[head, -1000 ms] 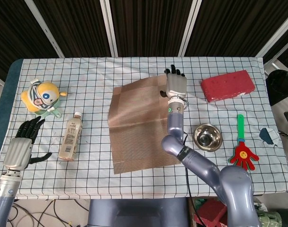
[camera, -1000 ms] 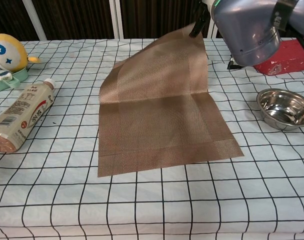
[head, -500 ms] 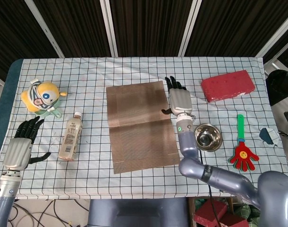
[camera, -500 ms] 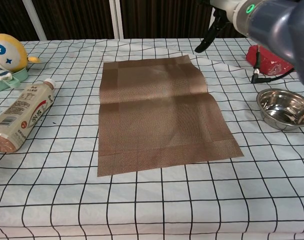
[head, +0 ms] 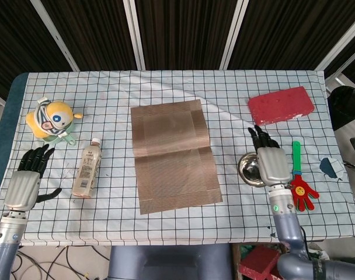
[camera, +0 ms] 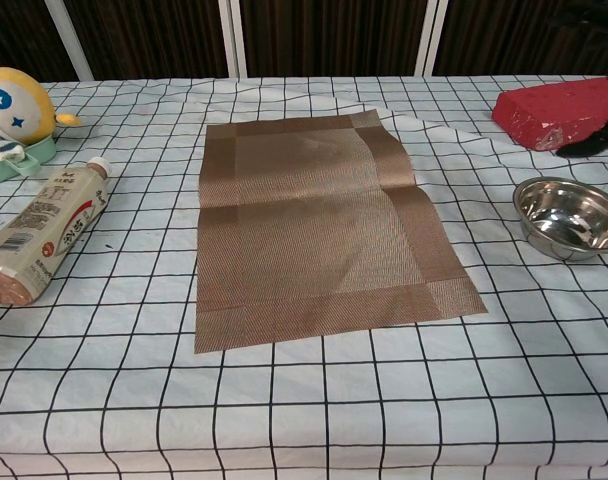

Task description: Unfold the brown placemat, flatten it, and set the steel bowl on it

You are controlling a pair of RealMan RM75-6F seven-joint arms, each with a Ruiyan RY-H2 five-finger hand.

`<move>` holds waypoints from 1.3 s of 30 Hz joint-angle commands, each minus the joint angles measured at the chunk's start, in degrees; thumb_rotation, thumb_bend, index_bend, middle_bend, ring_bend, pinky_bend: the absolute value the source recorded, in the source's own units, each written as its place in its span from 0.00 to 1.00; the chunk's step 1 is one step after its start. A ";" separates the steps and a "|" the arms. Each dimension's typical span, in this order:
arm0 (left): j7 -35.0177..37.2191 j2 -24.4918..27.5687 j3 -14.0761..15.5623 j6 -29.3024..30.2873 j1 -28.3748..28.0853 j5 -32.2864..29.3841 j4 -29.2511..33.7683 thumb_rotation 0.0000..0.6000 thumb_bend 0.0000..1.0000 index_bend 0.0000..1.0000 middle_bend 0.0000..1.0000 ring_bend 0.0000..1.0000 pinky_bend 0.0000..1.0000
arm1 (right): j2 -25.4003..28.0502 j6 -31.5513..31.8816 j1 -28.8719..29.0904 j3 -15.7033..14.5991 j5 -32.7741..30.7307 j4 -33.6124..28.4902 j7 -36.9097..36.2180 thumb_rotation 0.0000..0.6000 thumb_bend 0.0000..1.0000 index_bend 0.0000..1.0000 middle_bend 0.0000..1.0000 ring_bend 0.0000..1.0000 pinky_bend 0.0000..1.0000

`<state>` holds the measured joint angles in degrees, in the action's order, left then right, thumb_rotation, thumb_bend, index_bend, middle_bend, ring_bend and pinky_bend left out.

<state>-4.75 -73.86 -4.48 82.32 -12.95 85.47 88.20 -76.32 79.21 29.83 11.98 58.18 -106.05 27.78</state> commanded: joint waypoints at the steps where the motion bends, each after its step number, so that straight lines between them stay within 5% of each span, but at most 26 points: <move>1: -0.17 -0.11 -0.08 0.06 0.02 -0.11 -0.14 1.00 0.05 0.00 0.00 0.00 0.05 | 2.44 3.47 -4.52 -3.26 4.24 -0.60 -5.08 1.00 0.06 0.04 0.00 0.09 0.22; 15: -2.57 -0.59 0.66 -0.90 -0.17 0.04 -1.00 1.00 0.05 0.00 0.00 0.00 0.05 | 6.30 10.14 -14.58 -8.91 13.94 5.18 -17.82 1.00 0.07 0.04 0.00 0.08 0.22; 25: -14.00 0.43 2.72 -1.83 -1.70 4.92 1.77 1.00 0.05 0.15 0.06 0.03 0.09 | 5.10 7.57 -15.65 -7.71 15.83 10.60 -24.04 1.00 0.09 0.04 0.00 0.08 0.22; 39: -32.93 -5.40 1.45 -16.71 -10.30 0.26 10.25 1.00 0.12 0.22 0.08 0.03 0.09 | 4.79 4.88 -16.62 -5.42 15.51 12.32 -28.05 1.00 0.10 0.05 0.00 0.08 0.22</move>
<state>-34.52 -77.14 -2.64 68.33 -21.43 87.79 97.50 -71.59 84.28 13.33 6.37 73.76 -93.77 -0.04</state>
